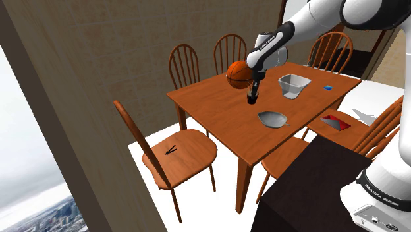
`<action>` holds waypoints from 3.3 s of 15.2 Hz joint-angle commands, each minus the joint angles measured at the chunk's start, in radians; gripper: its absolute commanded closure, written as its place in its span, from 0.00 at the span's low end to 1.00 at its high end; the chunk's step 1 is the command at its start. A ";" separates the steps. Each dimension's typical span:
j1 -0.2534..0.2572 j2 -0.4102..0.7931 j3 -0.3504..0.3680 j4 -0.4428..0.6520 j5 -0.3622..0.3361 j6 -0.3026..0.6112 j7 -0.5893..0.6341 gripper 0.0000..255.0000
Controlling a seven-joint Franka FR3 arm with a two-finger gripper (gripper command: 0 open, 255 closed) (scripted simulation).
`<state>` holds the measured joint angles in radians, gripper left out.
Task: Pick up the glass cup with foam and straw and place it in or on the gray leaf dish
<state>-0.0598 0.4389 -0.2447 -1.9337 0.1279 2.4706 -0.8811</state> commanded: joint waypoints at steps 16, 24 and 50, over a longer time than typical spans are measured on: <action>-0.058 -0.333 -0.088 -0.546 -0.057 0.223 -0.136 1.00; -0.081 -0.221 -0.048 -0.545 0.039 0.328 -0.206 1.00; -0.052 -0.325 -0.091 -0.566 -0.047 0.251 -0.143 0.00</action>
<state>-0.1120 0.1140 -0.3352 -2.4999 0.0814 2.7219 -1.0246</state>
